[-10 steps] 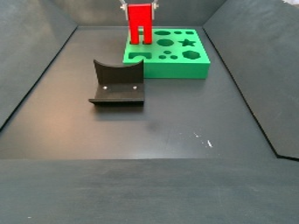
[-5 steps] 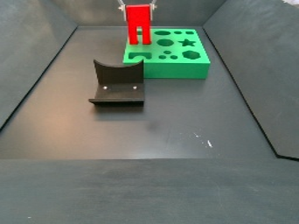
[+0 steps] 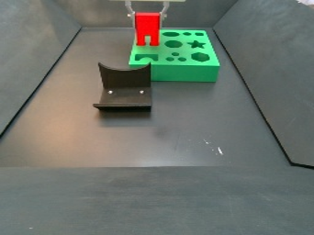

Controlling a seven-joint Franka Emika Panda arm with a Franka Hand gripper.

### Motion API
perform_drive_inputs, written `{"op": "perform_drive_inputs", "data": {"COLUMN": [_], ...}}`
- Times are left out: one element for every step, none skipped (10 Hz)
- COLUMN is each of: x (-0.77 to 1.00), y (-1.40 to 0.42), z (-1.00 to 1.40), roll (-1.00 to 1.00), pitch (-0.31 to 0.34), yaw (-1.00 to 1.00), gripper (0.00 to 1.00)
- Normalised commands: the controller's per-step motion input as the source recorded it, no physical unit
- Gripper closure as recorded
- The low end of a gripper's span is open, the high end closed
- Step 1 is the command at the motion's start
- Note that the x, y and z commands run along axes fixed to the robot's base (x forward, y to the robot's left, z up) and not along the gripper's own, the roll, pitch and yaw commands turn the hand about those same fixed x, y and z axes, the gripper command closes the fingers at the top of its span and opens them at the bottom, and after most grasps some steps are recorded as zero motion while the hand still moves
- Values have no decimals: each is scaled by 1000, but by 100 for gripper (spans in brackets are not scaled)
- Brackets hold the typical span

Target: Insert the double-square object.

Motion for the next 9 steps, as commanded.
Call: {"op": "perform_drive_inputs", "data": {"x": [34, 197, 217, 154, 51, 37, 0, 0, 0], "y": [0, -69, -69, -11, 0, 0, 34, 0, 0], "z": [-286, -326, -354, -386, -377, -314, -180, 0, 0], "roll": [0, 139, 140, 67, 37, 53, 66, 7, 0], "pitch": [0, 64, 114, 39, 0, 0, 0, 4, 0], "yaw": [-11, -151, -191, -149, -69, 0, 151, 0, 0], "gripper": [100, 100, 100, 100, 100, 100, 100, 100, 100]}}
